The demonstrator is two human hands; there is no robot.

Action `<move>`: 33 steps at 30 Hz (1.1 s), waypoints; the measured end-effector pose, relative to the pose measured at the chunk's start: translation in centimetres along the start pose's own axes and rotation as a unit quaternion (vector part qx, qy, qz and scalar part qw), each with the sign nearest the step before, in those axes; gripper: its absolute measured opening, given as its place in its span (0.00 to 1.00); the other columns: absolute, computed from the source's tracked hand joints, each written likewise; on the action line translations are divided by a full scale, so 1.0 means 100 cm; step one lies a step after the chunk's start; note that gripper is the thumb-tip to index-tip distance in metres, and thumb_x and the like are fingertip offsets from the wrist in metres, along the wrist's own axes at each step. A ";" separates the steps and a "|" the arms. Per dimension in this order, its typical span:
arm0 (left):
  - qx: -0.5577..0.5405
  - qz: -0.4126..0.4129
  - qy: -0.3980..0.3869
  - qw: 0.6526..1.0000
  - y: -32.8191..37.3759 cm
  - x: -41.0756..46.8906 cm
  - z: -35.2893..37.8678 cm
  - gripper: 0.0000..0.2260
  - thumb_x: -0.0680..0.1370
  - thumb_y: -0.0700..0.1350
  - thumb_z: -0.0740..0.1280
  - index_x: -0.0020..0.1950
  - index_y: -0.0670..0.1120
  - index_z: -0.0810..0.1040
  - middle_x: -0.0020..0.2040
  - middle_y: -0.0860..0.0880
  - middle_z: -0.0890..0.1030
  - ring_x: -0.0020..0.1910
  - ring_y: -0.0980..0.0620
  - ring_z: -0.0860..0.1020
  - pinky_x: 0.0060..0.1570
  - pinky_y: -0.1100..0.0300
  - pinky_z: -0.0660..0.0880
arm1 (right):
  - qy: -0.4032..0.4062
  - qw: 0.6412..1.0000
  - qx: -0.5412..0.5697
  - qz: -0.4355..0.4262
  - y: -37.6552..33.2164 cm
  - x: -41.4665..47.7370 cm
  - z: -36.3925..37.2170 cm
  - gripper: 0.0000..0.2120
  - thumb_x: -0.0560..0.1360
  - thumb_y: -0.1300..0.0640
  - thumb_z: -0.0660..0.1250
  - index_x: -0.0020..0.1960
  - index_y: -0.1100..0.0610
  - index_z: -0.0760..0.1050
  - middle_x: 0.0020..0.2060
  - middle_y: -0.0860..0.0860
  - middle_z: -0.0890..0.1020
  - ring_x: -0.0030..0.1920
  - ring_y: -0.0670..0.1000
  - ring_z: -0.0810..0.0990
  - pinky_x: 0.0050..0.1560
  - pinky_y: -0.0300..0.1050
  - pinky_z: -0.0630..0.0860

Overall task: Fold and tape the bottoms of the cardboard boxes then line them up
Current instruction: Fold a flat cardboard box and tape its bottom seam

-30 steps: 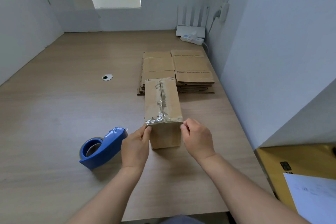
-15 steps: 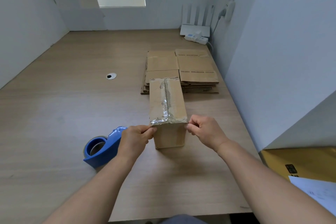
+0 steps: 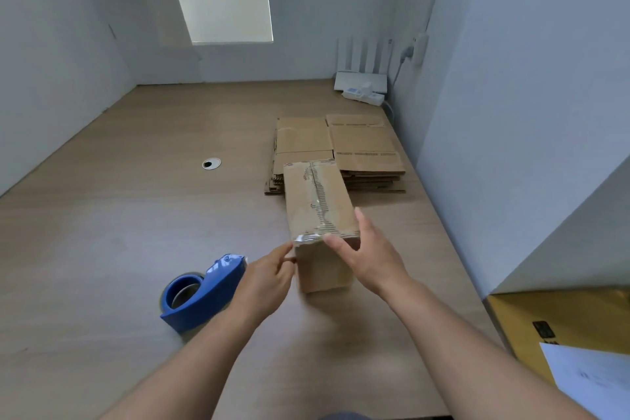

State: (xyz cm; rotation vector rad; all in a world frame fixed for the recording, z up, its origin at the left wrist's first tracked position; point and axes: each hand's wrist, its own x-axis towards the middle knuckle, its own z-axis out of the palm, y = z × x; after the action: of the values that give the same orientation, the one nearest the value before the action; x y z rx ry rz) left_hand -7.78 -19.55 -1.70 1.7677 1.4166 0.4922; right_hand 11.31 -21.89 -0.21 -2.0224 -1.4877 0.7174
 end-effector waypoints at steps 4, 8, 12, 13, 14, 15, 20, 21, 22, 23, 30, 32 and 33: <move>-0.034 0.012 -0.002 0.999 0.013 0.001 -0.003 0.16 0.82 0.47 0.58 0.69 0.51 0.72 0.51 0.53 0.82 0.51 0.57 0.79 0.55 0.57 0.76 | -0.007 1.000 0.020 0.018 -0.003 0.009 -0.007 0.42 0.74 0.39 0.64 0.78 0.55 0.48 0.73 0.54 0.64 0.72 0.54 0.63 0.70 0.51 0.63; -0.019 0.011 0.128 0.992 0.030 0.016 -0.025 0.19 0.81 0.48 0.60 0.71 0.46 0.68 0.59 0.49 0.78 0.57 0.50 0.76 0.53 0.62 0.66 | -0.082 0.997 0.003 0.014 0.007 0.011 -0.031 0.40 0.75 0.48 0.67 0.78 0.54 0.48 0.74 0.55 0.61 0.73 0.54 0.61 0.71 0.49 0.59; 0.000 0.002 0.113 0.994 0.042 0.037 -0.035 0.20 0.81 0.48 0.61 0.71 0.44 0.65 0.64 0.47 0.74 0.64 0.47 0.71 0.53 0.61 0.64 | -0.135 0.991 -0.003 0.011 0.018 0.014 -0.050 0.37 0.76 0.52 0.67 0.78 0.51 0.49 0.74 0.53 0.59 0.72 0.52 0.62 0.70 0.50 0.61; -0.003 0.000 0.107 0.994 0.044 0.042 -0.035 0.19 0.81 0.49 0.61 0.70 0.44 0.66 0.62 0.49 0.74 0.65 0.47 0.72 0.53 0.61 0.65 | -0.147 0.989 0.001 0.012 0.020 0.014 -0.052 0.37 0.76 0.53 0.66 0.78 0.49 0.49 0.74 0.52 0.59 0.71 0.52 0.63 0.70 0.50 0.62; -0.008 -0.004 0.103 0.995 0.045 0.047 -0.035 0.19 0.80 0.49 0.62 0.69 0.44 0.67 0.61 0.50 0.74 0.64 0.48 0.72 0.54 0.60 0.66 | -0.155 0.988 0.003 0.010 0.021 0.015 -0.053 0.37 0.76 0.53 0.66 0.78 0.49 0.49 0.74 0.52 0.60 0.71 0.52 0.63 0.70 0.50 0.62; -0.009 -0.015 0.102 0.995 0.046 0.053 -0.035 0.20 0.80 0.50 0.62 0.68 0.43 0.67 0.61 0.49 0.75 0.63 0.47 0.73 0.55 0.59 0.68 | -0.157 0.988 0.001 0.009 0.022 0.015 -0.054 0.37 0.76 0.53 0.66 0.78 0.48 0.50 0.74 0.51 0.60 0.70 0.51 0.64 0.70 0.50 0.63; -0.008 -0.127 0.126 0.984 0.035 0.068 -0.034 0.22 0.77 0.53 0.64 0.65 0.42 0.69 0.60 0.43 0.76 0.57 0.43 0.74 0.54 0.52 0.73 | 0.088 0.990 -0.104 0.026 0.021 0.015 -0.049 0.24 0.74 0.42 0.66 0.65 0.54 0.69 0.57 0.50 0.75 0.56 0.51 0.75 0.54 0.47 0.74; -0.013 -0.148 0.135 0.980 0.032 0.066 -0.032 0.21 0.76 0.54 0.64 0.63 0.41 0.70 0.59 0.42 0.76 0.56 0.43 0.75 0.52 0.52 0.73 | 0.147 0.980 -0.130 0.027 0.018 0.012 -0.049 0.17 0.75 0.41 0.65 0.54 0.53 0.72 0.47 0.49 0.77 0.48 0.51 0.77 0.45 0.45 0.73; -0.014 -0.160 0.145 0.976 0.030 0.064 -0.029 0.21 0.76 0.55 0.65 0.60 0.41 0.71 0.57 0.42 0.77 0.54 0.43 0.75 0.50 0.53 0.73 | 0.176 0.973 -0.149 0.022 0.015 0.008 -0.048 0.15 0.76 0.40 0.62 0.43 0.52 0.71 0.38 0.48 0.76 0.41 0.51 0.76 0.38 0.43 0.70; -0.010 -0.164 0.150 0.975 0.031 0.059 -0.026 0.20 0.76 0.55 0.65 0.57 0.41 0.71 0.56 0.43 0.77 0.51 0.44 0.75 0.46 0.54 0.71 | 0.173 0.972 -0.160 0.014 0.012 0.004 -0.045 0.19 0.78 0.40 0.59 0.36 0.52 0.68 0.32 0.47 0.74 0.36 0.52 0.75 0.33 0.42 0.66; -0.094 -0.226 -0.005 0.970 0.041 0.024 -0.002 0.35 0.72 0.58 0.71 0.69 0.42 0.60 0.46 0.43 0.81 0.43 0.46 0.82 0.43 0.51 0.79 | 0.063 0.982 -0.163 0.075 -0.007 -0.003 -0.014 0.28 0.77 0.34 0.50 0.50 0.56 0.74 0.46 0.54 0.81 0.49 0.56 0.79 0.41 0.45 0.68; -0.096 -0.212 -0.047 0.971 0.036 0.018 0.001 0.45 0.70 0.57 0.73 0.76 0.46 0.50 0.61 0.41 0.77 0.56 0.45 0.79 0.51 0.51 0.78 | 0.047 0.986 -0.124 0.104 -0.009 0.002 -0.011 0.29 0.77 0.34 0.53 0.58 0.58 0.69 0.53 0.56 0.80 0.56 0.59 0.78 0.46 0.48 0.69; -0.089 -0.185 -0.037 0.978 0.031 0.018 0.000 0.50 0.69 0.57 0.75 0.78 0.48 0.44 0.70 0.42 0.69 0.65 0.44 0.72 0.59 0.50 0.74 | 0.038 0.988 -0.098 0.115 -0.010 0.004 -0.010 0.28 0.77 0.35 0.55 0.60 0.59 0.68 0.55 0.56 0.79 0.57 0.59 0.77 0.48 0.48 0.70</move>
State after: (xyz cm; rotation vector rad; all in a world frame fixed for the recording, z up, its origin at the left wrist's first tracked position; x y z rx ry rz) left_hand -5.32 -17.99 0.41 1.3283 1.5523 0.3380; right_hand 11.44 -21.34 1.16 -2.3716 -1.3411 0.5946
